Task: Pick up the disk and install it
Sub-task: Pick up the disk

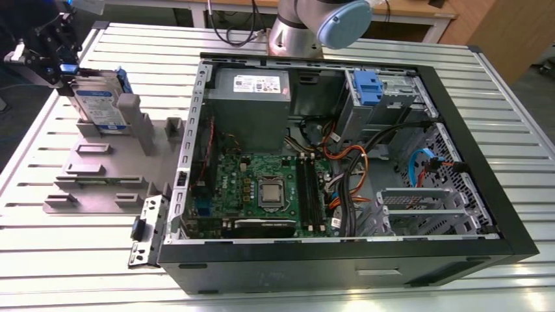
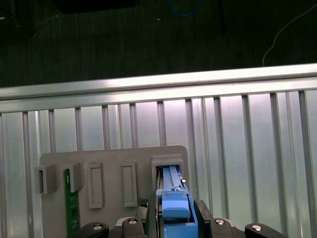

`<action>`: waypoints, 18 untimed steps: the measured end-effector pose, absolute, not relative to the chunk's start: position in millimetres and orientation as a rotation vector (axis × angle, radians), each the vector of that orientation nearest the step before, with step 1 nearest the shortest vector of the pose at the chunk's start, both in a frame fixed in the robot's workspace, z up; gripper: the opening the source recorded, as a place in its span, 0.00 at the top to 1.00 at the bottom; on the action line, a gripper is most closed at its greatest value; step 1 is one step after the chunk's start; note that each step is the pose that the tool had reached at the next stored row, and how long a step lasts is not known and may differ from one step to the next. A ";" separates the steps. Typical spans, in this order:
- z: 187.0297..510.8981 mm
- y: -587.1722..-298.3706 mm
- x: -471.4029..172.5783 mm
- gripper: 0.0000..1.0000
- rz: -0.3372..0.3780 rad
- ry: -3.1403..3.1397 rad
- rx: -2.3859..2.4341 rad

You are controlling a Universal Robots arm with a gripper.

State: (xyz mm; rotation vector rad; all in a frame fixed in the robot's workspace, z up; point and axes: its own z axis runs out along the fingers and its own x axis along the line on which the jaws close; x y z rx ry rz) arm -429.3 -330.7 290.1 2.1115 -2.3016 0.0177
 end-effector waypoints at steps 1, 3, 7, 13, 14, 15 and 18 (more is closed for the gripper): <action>290.1 -330.6 -429.3 0.52 0.018 -2.301 2.111; 290.5 -330.5 -429.3 0.52 0.020 -2.301 2.111; 290.6 -330.4 -429.1 0.52 0.020 -2.301 2.111; 290.4 -330.5 -428.2 0.52 0.024 -2.303 2.113; 290.3 -330.5 -428.1 0.52 0.026 -2.304 2.114; 290.2 -330.5 -428.1 0.52 0.028 -2.305 2.115; 290.0 -330.5 -428.1 0.52 0.034 -2.308 2.117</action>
